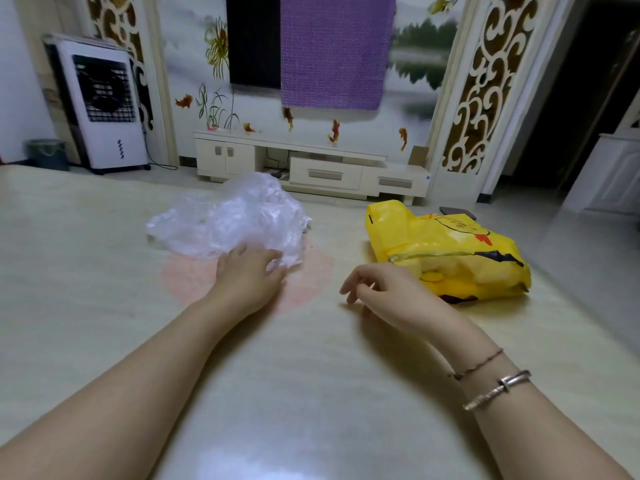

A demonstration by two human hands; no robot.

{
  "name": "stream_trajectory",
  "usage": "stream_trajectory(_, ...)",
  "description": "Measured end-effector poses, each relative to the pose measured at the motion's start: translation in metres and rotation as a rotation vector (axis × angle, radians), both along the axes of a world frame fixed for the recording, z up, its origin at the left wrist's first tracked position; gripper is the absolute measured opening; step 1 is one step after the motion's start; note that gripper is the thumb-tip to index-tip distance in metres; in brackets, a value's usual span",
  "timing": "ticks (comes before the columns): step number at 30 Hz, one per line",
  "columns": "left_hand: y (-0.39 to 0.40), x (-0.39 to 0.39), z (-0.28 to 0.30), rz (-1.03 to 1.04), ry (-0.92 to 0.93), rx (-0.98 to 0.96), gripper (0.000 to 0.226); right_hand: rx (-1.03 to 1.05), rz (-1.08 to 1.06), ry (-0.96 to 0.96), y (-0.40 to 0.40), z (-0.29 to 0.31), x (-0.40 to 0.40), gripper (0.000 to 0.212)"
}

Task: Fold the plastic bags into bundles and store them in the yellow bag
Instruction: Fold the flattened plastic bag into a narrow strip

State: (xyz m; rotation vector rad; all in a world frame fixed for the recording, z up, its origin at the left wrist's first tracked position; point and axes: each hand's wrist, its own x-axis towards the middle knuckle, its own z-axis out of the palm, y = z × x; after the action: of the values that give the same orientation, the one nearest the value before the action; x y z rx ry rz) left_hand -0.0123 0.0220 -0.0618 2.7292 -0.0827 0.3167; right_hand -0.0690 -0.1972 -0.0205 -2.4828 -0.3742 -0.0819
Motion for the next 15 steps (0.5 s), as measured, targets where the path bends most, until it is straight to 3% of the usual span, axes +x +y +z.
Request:
stream_trajectory(3,0.004,-0.009,0.008,-0.026,-0.139,-0.14,0.035,0.076,-0.013,-0.035,0.011,-0.008,0.002,0.028)
stream_trajectory(8,0.002,-0.032,0.024,-0.108,-0.283,-0.573,0.023,0.453,-0.034,0.048,0.025,-0.011,0.002,0.032)
stream_trajectory(13,-0.012,-0.047,0.04,-0.252,-0.111,-1.093,0.023,0.733,-0.059,0.177,0.028,-0.012,0.002,0.021)
stream_trajectory(15,-0.016,-0.051,0.042,-0.286,-0.025,-1.188,0.02,0.818,-0.046,0.19,0.028,-0.012,0.003,0.014)
